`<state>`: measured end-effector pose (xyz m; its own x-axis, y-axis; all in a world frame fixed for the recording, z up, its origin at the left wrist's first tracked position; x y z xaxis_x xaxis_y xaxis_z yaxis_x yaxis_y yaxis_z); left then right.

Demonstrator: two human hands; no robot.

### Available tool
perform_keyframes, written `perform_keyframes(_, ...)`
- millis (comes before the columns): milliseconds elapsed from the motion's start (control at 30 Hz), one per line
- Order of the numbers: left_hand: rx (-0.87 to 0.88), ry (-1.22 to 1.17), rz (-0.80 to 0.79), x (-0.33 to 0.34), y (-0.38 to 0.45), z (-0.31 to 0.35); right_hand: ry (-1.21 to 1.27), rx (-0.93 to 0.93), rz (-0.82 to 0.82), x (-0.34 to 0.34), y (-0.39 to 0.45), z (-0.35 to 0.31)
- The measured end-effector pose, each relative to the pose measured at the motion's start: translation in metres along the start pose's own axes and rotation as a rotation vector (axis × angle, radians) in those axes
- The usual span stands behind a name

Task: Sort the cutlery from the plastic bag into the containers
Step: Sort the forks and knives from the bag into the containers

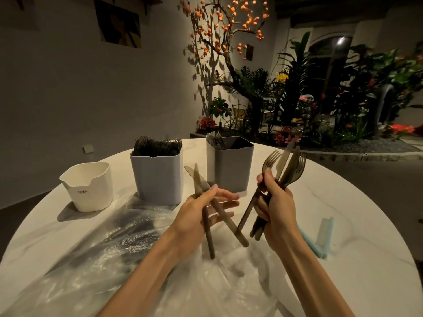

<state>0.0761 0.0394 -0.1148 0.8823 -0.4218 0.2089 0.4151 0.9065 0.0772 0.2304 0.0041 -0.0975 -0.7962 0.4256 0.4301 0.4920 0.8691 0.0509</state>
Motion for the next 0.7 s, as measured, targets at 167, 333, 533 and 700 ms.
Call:
perform_keyframes(167,-0.001,-0.273,0.003,-0.007,-0.002,0.008,-0.005,0.089,-0.204,0.019,-0.003,0.009)
perform_keyframes(333,0.085,-0.158,-0.013,-0.011,-0.001,0.023,-0.069,0.263,-0.514,0.05,-0.026,0.026)
perform_keyframes(533,0.186,0.091,0.054,-0.011,0.008,0.054,-0.186,0.407,-0.713,0.062,-0.047,0.052)
perform_keyframes(700,0.251,0.241,0.151,-0.013,0.015,0.076,-0.238,0.39,-0.766,0.063,-0.048,0.056)
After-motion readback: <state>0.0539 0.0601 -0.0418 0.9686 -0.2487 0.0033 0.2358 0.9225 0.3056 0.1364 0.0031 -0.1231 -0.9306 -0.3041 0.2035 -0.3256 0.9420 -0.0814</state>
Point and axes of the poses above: each hand's wrist, its own y-axis towards the middle knuckle, its own x-axis out of the palm, z = x × y, the point moved 10 cm from there along y, towards the middle knuckle, and after that the axes turned 3 degrees about z, right-handed, at the moved point
